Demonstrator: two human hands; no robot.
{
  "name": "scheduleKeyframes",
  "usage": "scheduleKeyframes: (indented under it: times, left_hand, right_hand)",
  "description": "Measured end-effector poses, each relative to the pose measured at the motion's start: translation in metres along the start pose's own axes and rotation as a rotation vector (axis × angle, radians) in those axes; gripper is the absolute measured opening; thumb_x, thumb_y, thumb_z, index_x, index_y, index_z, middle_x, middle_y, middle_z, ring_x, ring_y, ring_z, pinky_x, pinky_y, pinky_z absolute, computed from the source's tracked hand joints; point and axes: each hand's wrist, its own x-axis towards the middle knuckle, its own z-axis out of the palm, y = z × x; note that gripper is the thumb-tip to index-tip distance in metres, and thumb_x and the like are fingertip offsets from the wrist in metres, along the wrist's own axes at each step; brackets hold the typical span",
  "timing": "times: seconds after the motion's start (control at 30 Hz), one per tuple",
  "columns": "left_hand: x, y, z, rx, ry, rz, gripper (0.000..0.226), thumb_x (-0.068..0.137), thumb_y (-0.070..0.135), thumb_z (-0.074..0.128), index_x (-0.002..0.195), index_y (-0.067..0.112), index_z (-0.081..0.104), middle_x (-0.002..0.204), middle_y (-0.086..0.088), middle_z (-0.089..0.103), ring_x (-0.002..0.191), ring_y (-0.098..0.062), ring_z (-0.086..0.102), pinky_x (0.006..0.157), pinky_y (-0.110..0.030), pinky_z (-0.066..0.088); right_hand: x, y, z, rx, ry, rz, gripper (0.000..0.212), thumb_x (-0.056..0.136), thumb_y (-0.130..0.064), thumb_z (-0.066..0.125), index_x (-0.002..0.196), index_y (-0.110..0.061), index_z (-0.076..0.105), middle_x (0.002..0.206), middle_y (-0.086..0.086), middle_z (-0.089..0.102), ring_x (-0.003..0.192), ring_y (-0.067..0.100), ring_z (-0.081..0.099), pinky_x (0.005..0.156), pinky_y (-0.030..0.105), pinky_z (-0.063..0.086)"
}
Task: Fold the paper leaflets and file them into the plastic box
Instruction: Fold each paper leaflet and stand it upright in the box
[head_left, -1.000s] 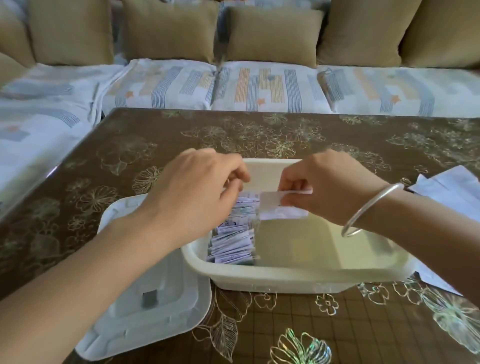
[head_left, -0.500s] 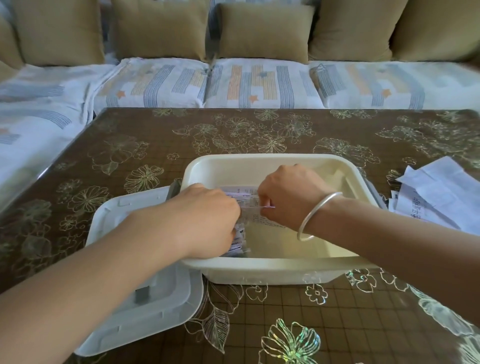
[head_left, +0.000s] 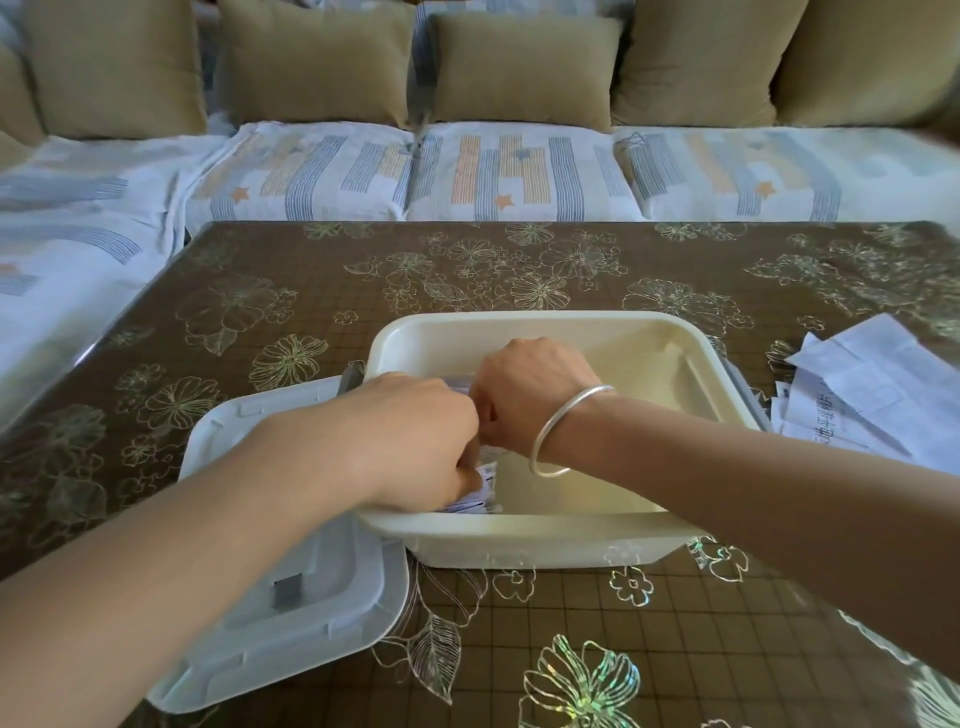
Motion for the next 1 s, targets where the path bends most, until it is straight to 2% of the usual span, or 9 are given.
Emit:
scheduleKeyframes:
  times: [0.07,0.2,0.37,0.5,0.6,0.77,0.83,0.9,1.0]
  left_hand:
    - [0.001,-0.001,-0.001,0.006,-0.017,-0.009,0.028,0.095,0.043,0.048,0.111,0.033,0.069,0.104,0.006,0.069,0.096,-0.022,0.061,0.087,-0.033,0.048]
    - [0.000,-0.003,-0.002,0.157,0.016,0.004,0.032,0.097,0.041,0.043,0.114,0.027,0.067,0.083,0.008,0.062,0.086,-0.020,0.057,0.088,-0.031,0.036]
    - [-0.016,-0.009,-0.014,-0.031,0.278,-0.028,0.027,0.095,0.028,0.045,0.101,0.028,0.071,0.080,0.009,0.065,0.088,-0.017,0.058,0.099,-0.034,0.039]
    - [-0.033,0.003,-0.019,-0.388,0.502,-0.030,0.025,0.093,0.023,0.054,0.097,0.035,0.074,0.088,0.020,0.072,0.090,0.001,0.063,0.087,-0.023,0.044]
    - [-0.039,0.031,-0.018,-0.605,0.615,-0.001,0.024,0.092,0.019,0.057,0.091,0.035,0.075,0.078,0.023,0.071,0.084,0.007,0.062,0.080,-0.016,0.045]
    - [-0.014,0.101,-0.009,-0.704,0.721,-0.069,0.019,0.093,0.019,0.058,0.091,0.030,0.075,0.080,0.015,0.073,0.075,0.000,0.063,0.070,-0.018,0.048]
    - [-0.003,0.125,-0.004,-0.687,0.750,-0.112,0.019,0.092,0.020,0.058,0.091,0.031,0.074,0.085,0.009,0.072,0.079,-0.010,0.062,0.076,-0.031,0.052]
    - [0.000,0.151,-0.003,-0.673,0.810,-0.103,0.019,0.090,0.020,0.059,0.091,0.033,0.073,0.089,0.003,0.071,0.086,-0.018,0.060,0.079,-0.034,0.049]
    - [-0.006,0.179,-0.003,-0.663,0.911,-0.013,0.021,0.088,0.012,0.060,0.092,0.028,0.075,0.090,0.007,0.072,0.091,-0.019,0.059,0.083,-0.037,0.049]
  right_hand:
    - [0.004,-0.002,0.006,0.107,-0.058,0.037,0.033,0.082,-0.026,0.065,0.057,-0.019,0.044,0.060,-0.002,0.041,0.069,0.027,0.048,0.062,0.026,0.035]
    - [0.006,-0.002,0.009,0.186,-0.073,-0.005,0.012,0.082,-0.029,0.068,0.072,-0.024,0.062,0.083,0.005,0.067,0.080,0.026,0.062,0.063,0.023,0.036]
    - [-0.007,0.014,-0.005,0.420,-0.080,0.025,0.014,0.088,-0.011,0.061,0.098,-0.017,0.069,0.089,-0.003,0.072,0.061,0.007,0.060,0.054,0.010,0.043]
    - [-0.040,0.034,-0.023,0.574,0.124,0.079,0.016,0.089,-0.009,0.060,0.095,-0.019,0.070,0.078,-0.011,0.069,0.050,0.003,0.061,0.046,0.007,0.042]
    - [-0.090,0.064,-0.034,0.674,0.335,0.162,0.015,0.088,-0.009,0.062,0.091,-0.021,0.071,0.074,-0.013,0.068,0.055,0.003,0.066,0.048,0.019,0.052]
    - [-0.186,0.149,0.011,0.452,0.635,0.574,0.013,0.084,-0.009,0.064,0.084,-0.021,0.069,0.081,-0.007,0.069,0.080,0.017,0.066,0.067,0.023,0.046]
    - [-0.212,0.182,0.047,0.318,0.535,0.731,0.018,0.087,-0.016,0.062,0.104,-0.015,0.066,0.106,0.008,0.067,0.103,0.030,0.060,0.081,0.035,0.047]
    - [-0.234,0.211,0.075,0.190,0.316,0.847,0.048,0.091,-0.035,0.056,0.133,-0.011,0.048,0.137,0.017,0.048,0.129,0.034,0.040,0.104,0.045,0.035]
    - [-0.251,0.238,0.099,0.109,0.078,0.985,0.073,0.090,-0.060,0.040,0.146,-0.015,0.027,0.153,0.012,0.028,0.141,0.028,0.025,0.113,0.043,0.022]
